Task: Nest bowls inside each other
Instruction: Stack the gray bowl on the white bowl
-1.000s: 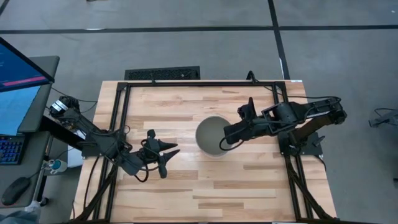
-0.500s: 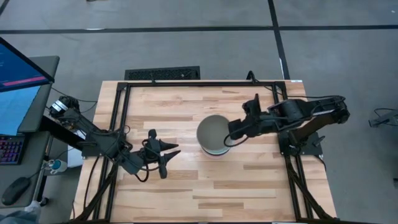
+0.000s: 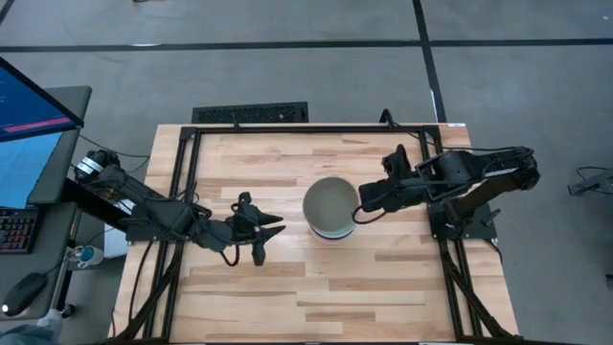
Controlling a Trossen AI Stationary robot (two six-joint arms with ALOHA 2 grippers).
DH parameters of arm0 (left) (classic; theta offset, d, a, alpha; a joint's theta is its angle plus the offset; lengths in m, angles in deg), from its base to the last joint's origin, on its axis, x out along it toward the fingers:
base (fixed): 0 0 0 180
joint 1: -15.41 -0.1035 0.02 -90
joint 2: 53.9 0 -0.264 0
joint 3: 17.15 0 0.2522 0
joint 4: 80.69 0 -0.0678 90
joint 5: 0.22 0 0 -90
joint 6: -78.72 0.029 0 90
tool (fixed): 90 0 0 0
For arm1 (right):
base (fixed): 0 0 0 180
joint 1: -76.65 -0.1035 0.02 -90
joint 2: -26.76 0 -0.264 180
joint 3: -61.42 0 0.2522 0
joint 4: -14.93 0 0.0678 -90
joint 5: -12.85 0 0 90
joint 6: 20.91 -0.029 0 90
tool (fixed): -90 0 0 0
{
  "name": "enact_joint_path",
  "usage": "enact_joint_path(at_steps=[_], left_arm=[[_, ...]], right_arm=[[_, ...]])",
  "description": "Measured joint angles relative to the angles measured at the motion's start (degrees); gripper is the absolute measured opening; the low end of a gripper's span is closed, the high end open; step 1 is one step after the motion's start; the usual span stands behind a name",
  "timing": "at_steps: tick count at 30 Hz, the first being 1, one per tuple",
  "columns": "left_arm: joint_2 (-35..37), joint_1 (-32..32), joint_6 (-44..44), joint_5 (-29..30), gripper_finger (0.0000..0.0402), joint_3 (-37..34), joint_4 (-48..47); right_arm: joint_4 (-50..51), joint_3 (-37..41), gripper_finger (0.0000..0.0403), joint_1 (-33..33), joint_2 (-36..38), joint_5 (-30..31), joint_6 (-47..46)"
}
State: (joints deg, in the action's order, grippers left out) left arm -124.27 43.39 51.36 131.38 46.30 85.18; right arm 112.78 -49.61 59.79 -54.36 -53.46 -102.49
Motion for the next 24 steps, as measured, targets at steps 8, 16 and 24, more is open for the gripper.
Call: enact_joint_path(at_steps=[8, 16, 24], left_arm=[[0.0, -2.38, -0.26, -1.86, 0.0103, 0.0, 0.2], [0.0, -2.49, -0.28, -2.35, 0.0102, 0.0, 0.19], [0.0, -2.49, -0.27, -2.33, 0.0103, 0.0, -0.08]], right_arm=[[-4.94, -0.05, 0.0024, 0.57, -0.55, 0.81, 2.56], [-10.23, 1.27, 0.0007, 0.5, -0.65, 0.29, 4.04], [-15.3, 2.21, 0.0004, -0.04, -0.62, -2.62, 4.13]])
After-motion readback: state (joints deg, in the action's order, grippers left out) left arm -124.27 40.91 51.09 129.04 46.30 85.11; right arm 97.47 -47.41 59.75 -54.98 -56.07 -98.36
